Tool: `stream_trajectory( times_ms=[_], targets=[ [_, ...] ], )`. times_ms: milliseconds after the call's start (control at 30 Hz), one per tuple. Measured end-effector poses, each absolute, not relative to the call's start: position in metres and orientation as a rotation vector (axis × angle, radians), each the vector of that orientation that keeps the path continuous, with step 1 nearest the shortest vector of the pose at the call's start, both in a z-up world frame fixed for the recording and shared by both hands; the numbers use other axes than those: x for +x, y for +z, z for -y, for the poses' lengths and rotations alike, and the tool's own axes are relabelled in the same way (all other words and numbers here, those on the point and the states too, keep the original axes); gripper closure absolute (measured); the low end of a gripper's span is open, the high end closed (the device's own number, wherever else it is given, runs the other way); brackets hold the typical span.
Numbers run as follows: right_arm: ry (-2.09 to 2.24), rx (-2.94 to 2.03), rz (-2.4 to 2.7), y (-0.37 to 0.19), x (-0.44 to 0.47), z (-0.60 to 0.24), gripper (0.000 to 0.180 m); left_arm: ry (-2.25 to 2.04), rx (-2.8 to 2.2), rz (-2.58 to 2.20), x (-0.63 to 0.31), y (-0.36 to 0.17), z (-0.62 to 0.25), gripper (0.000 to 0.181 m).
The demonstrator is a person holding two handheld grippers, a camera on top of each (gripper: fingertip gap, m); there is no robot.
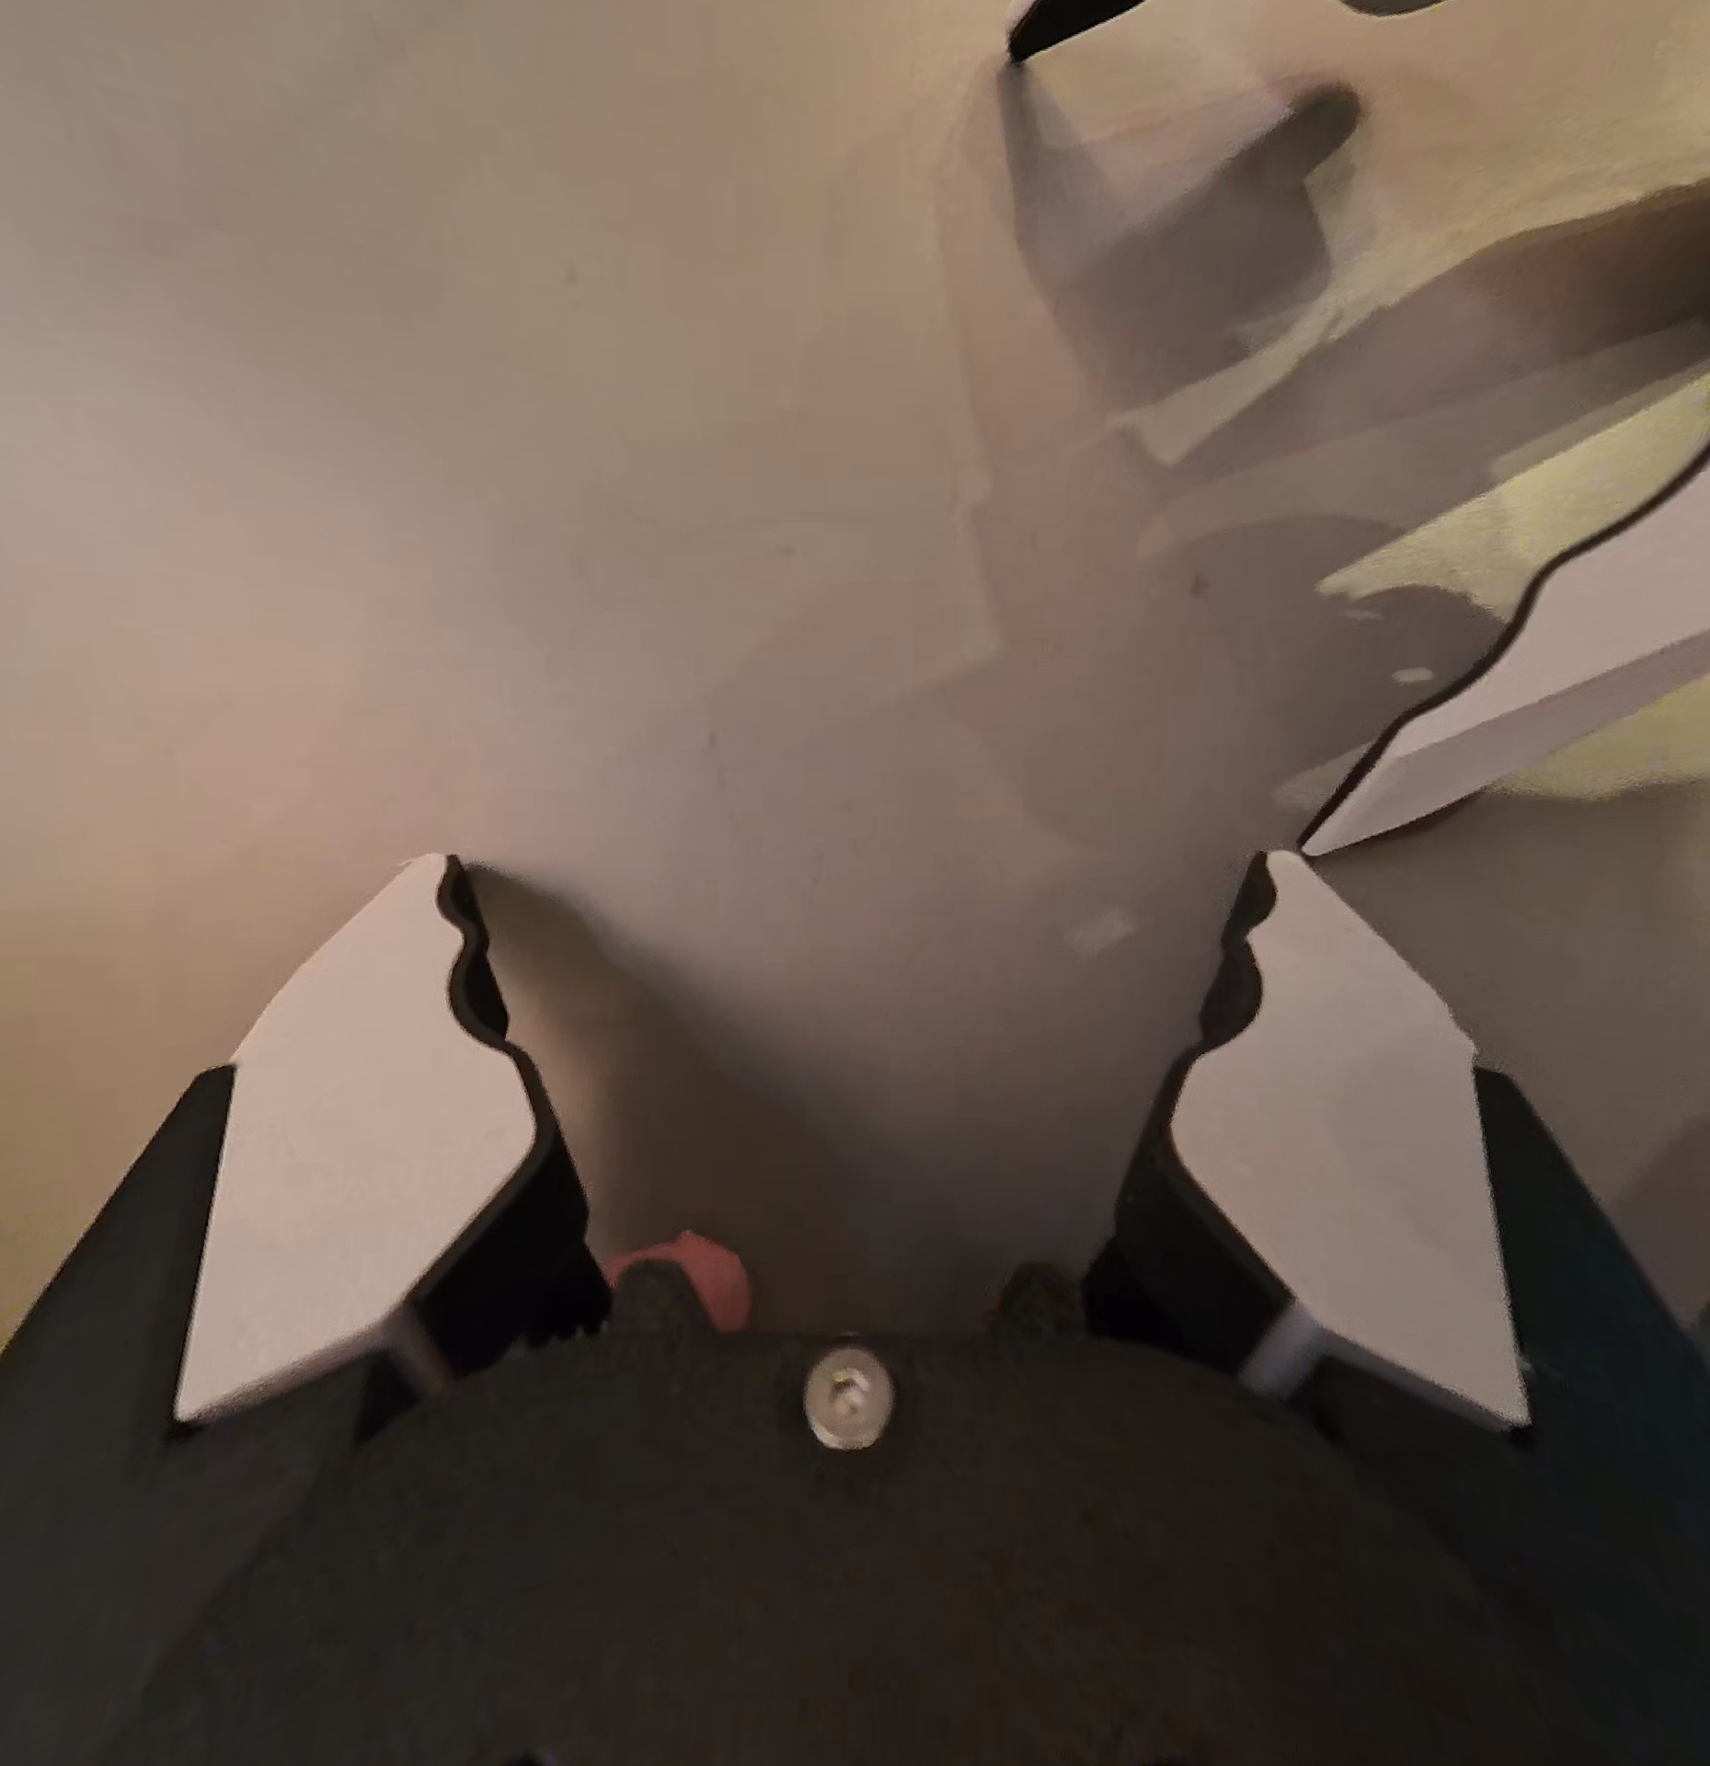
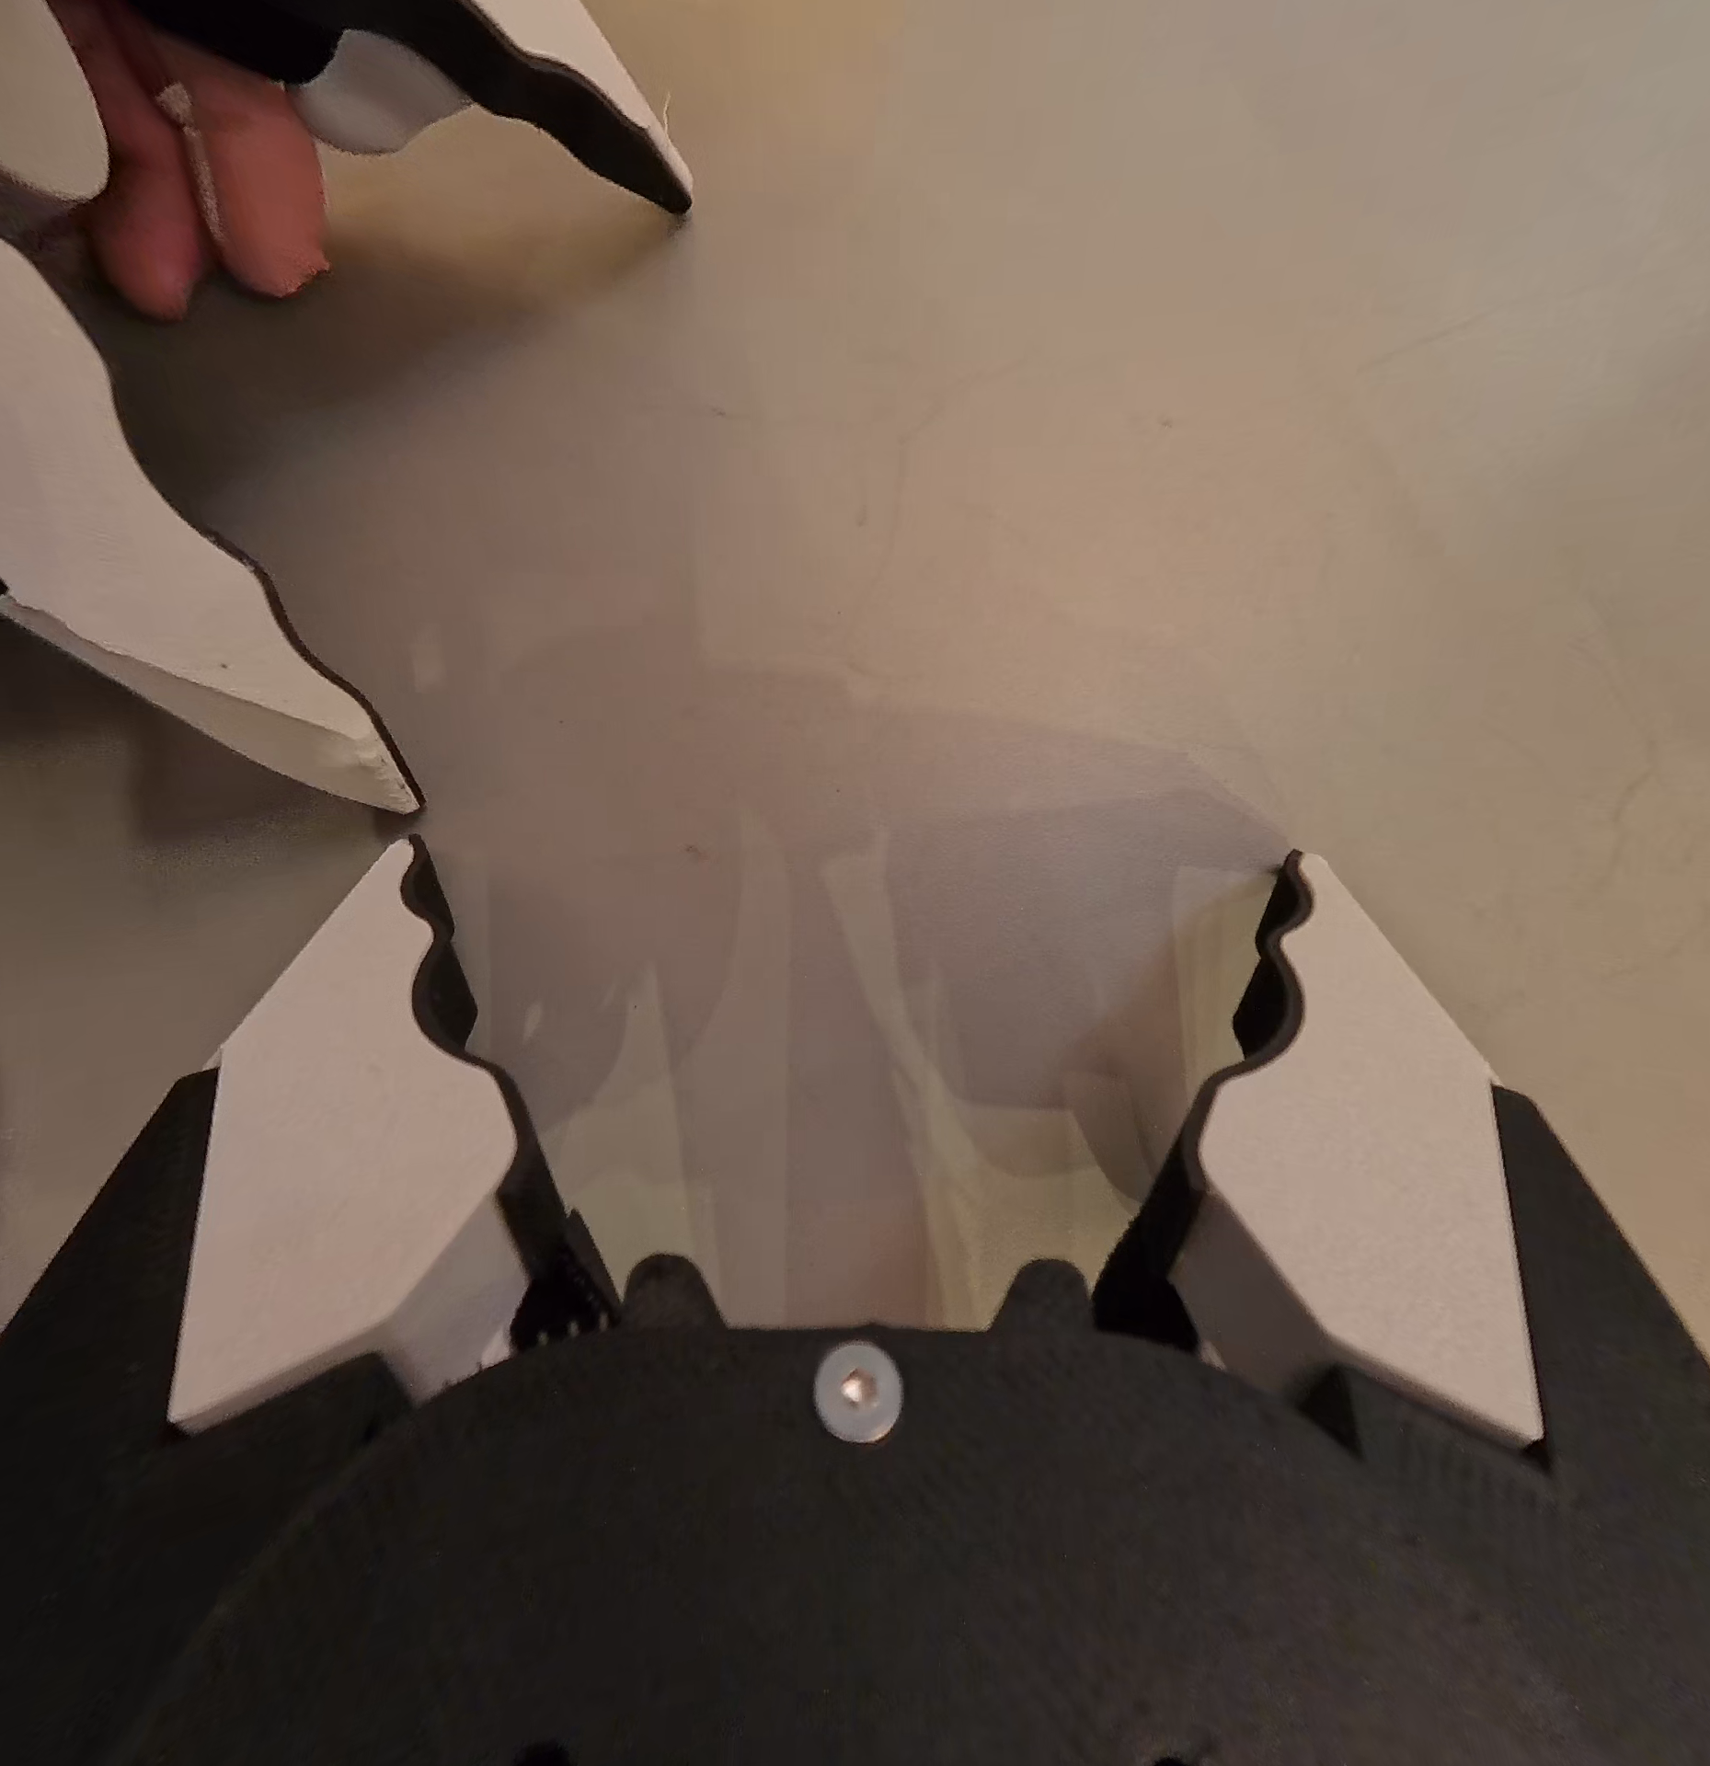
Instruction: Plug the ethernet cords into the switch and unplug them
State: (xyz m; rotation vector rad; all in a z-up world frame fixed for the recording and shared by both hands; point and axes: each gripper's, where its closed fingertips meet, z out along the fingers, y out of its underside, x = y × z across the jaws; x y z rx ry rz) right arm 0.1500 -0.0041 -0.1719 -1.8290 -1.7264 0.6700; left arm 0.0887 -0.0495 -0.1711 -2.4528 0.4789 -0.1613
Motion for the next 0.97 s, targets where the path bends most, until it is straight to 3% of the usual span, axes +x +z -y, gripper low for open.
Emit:
stream_trajectory(
  times_ms=[233,267,333,367,900,967],
  targets=[
    [0.67,-1.829,1.726,-0.172,0.15,0.004,0.02,-0.047,-2.374,-0.525,0.083,-0.162,0.045,0.04],
    [0.67,-1.829,1.726,-0.172,0.15,0.004,0.02,-0.001,-2.355,-0.494,0.078,-0.159,0.042,0.052],
    [0.67,-1.829,1.726,-0.172,0.15,0.004,0.02,0.056,-2.332,-0.433,0.069,-0.155,0.038,0.098],
    [0.67,-1.829,1.726,-0.172,0.15,0.004,0.02,0.025,-2.335,-0.391,0.067,-0.156,0.037,0.099],
    [0.67,-1.829,1.726,-0.172,0.15,0.004,0.02,-0.047,-2.455,-0.185,0.04,-0.17,0.029,0.042],
    [0.67,-1.829,1.726,-0.172,0.15,0.004,0.02,-0.04,-2.446,-0.171,0.043,-0.169,0.031,0.049]
  ],
)
